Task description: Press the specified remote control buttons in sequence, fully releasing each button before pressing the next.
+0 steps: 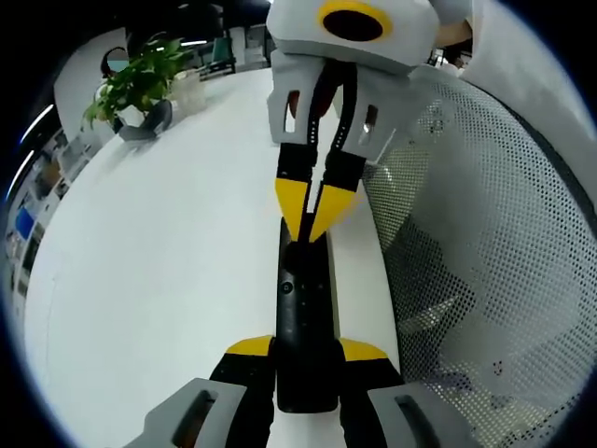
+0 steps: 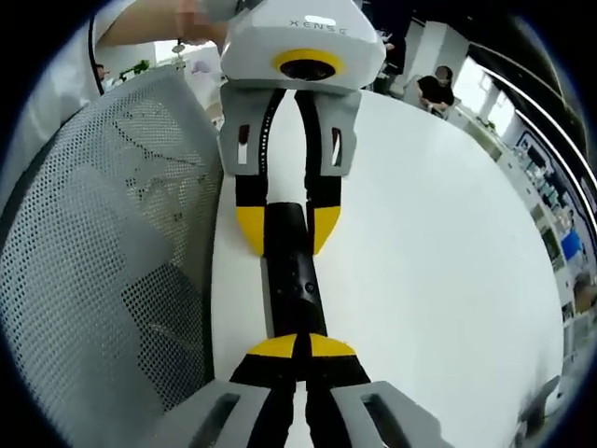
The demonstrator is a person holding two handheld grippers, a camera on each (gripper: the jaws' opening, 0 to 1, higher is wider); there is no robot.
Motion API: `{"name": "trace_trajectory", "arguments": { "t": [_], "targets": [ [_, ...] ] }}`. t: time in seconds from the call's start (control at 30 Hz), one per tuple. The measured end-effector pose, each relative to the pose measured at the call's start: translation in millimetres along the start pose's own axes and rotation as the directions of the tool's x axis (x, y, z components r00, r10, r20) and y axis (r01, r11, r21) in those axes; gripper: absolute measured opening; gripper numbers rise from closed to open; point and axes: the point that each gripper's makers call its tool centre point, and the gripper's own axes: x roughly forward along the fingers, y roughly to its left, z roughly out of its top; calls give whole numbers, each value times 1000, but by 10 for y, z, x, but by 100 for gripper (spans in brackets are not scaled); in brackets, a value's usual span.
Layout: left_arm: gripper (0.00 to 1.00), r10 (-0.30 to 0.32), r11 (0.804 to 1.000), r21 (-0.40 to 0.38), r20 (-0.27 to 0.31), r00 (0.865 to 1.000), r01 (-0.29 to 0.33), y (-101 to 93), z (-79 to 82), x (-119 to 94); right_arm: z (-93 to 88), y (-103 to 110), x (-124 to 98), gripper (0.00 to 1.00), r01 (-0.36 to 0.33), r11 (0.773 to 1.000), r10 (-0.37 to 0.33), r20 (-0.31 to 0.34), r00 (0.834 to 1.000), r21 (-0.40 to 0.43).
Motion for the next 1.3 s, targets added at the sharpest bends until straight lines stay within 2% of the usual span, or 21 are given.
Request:
{"name": "trace_trajectory", "arguments": {
  "t": [0.13,0.27,0.33,0.4,0.47,0.53,0.7,0.83,1.07,1.3],
  "targets": [
    [24,-2,1000,1,2,1000,2,-2,0,-1,13,7,6,0,-17,999,17,-15,1000,-33],
    [24,-2,1000,0,4,1000,2,-1,-1,0,18,27,16,0,-3,993,0,-31,1000,-115],
    [24,-5,1000,-2,4,1000,5,1,-2,1,24,18,29,0,-3,982,-10,-65,998,-188],
    [24,-9,1000,-4,4,1000,9,2,-1,0,30,27,43,0,-11,978,-6,-81,997,-210],
    [24,-11,1000,-3,2,1000,11,2,-1,-1,26,9,35,0,-14,983,1,-74,997,-181],
    [24,-9,1000,-3,1,1000,9,1,-1,0,31,4,26,0,-13,997,12,-18,1000,-75],
    [24,-1,1000,-8,13,1000,1,1,-2,-1,37,-2,2,0,-9,999,7,68,998,39],
    [24,-1,1000,-7,12,1000,1,-1,0,-1,23,6,-20,0,-10,997,1,125,992,76],
    [24,-3,1000,-3,11,1000,3,0,-1,0,93,31,4,0,-30,999,24,124,992,46],
    [24,-3,1000,-5,15,1000,3,5,-1,1,127,39,59,0,-38,999,38,95,995,5]
  ]
}}
